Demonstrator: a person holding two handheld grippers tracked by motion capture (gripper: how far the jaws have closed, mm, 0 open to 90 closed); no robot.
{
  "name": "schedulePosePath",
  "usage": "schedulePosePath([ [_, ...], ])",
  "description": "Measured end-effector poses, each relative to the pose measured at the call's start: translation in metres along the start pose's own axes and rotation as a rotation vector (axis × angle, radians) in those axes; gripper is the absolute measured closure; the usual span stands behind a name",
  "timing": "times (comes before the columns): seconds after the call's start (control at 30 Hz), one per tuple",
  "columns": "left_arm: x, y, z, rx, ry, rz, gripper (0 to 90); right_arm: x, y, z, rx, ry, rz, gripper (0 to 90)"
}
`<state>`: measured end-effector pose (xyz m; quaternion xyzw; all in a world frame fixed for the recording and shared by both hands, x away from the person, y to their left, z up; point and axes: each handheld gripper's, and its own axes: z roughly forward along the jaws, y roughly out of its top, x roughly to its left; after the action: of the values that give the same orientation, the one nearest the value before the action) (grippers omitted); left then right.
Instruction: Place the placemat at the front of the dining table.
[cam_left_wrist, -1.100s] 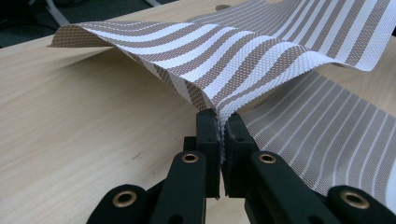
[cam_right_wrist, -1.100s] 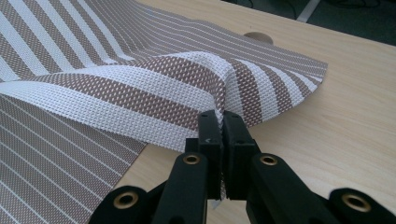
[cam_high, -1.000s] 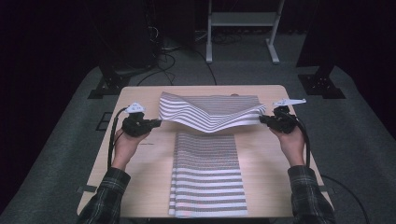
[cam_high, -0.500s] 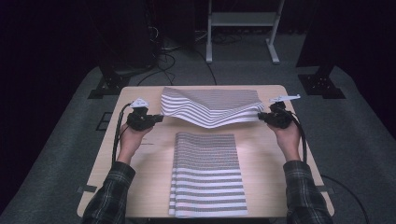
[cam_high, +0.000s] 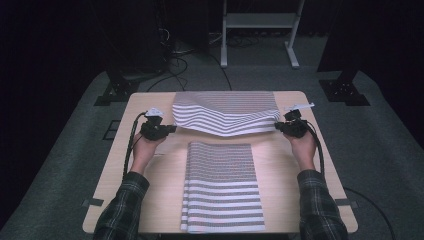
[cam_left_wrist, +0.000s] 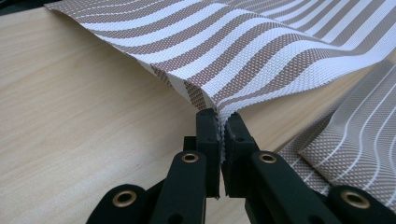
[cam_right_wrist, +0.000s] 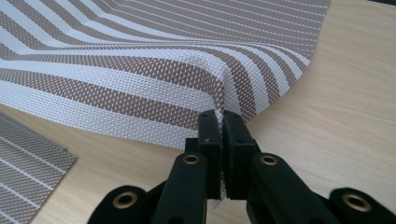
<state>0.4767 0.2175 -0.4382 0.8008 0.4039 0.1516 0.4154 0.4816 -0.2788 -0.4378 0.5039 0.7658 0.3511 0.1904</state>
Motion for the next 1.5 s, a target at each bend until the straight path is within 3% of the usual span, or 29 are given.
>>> schedulePosePath([
  [0.23,0.001,-0.006,0.006,0.020,0.009,0.001,86.4,-0.001,-0.003,0.006,0.018,-0.001,-0.003,84.3],
  [0.33,0.003,-0.007,0.003,-0.003,-0.001,-0.015,70.9,0.000,-0.002,0.005,0.001,0.006,0.002,66.6],
  [0.43,0.002,-0.004,-0.002,-0.024,-0.004,0.000,61.0,-0.001,-0.002,0.003,-0.018,0.014,0.009,60.3],
  [0.47,0.002,-0.004,-0.003,-0.030,0.000,0.003,59.8,-0.001,-0.002,0.002,-0.020,0.017,0.012,62.5],
  [0.53,0.000,-0.002,-0.004,-0.045,0.006,0.006,60.0,-0.001,-0.003,0.001,-0.016,0.012,0.012,76.2],
  [0.6,-0.001,-0.002,-0.003,-0.042,0.011,0.015,69.7,-0.001,-0.004,0.002,-0.001,0.015,0.012,89.3],
  [0.7,-0.003,-0.004,0.003,-0.022,0.025,0.017,79.5,0.000,-0.007,0.007,0.022,0.003,0.007,90.0],
  [0.97,-0.004,-0.015,0.021,0.044,0.061,0.033,79.5,-0.003,-0.027,0.020,0.061,-0.019,0.008,90.0],
  [1.1,-0.003,-0.021,0.024,0.069,0.078,0.038,77.3,-0.002,-0.031,0.019,0.041,-0.019,0.004,89.4],
  [1.17,-0.003,-0.024,0.025,0.079,0.085,0.046,74.8,-0.001,-0.031,0.019,0.042,-0.025,-0.010,85.8],
  [1.23,-0.004,-0.026,0.026,0.066,0.091,0.045,71.9,-0.001,-0.032,0.018,0.038,-0.012,-0.012,76.3],
  [1.33,-0.006,-0.027,0.026,0.064,0.087,0.053,62.7,0.002,-0.033,0.017,0.037,-0.012,-0.032,72.1],
  [1.37,-0.007,-0.027,0.027,0.066,0.114,0.060,59.4,0.004,-0.033,0.017,0.042,-0.022,-0.040,70.5],
  [1.43,-0.006,-0.027,0.027,0.067,0.123,0.051,52.6,0.005,-0.032,0.017,0.049,-0.052,-0.047,61.5],
  [1.5,-0.003,-0.027,0.027,0.066,0.112,0.031,46.7,0.001,-0.033,0.016,0.050,-0.039,-0.024,54.0],
])
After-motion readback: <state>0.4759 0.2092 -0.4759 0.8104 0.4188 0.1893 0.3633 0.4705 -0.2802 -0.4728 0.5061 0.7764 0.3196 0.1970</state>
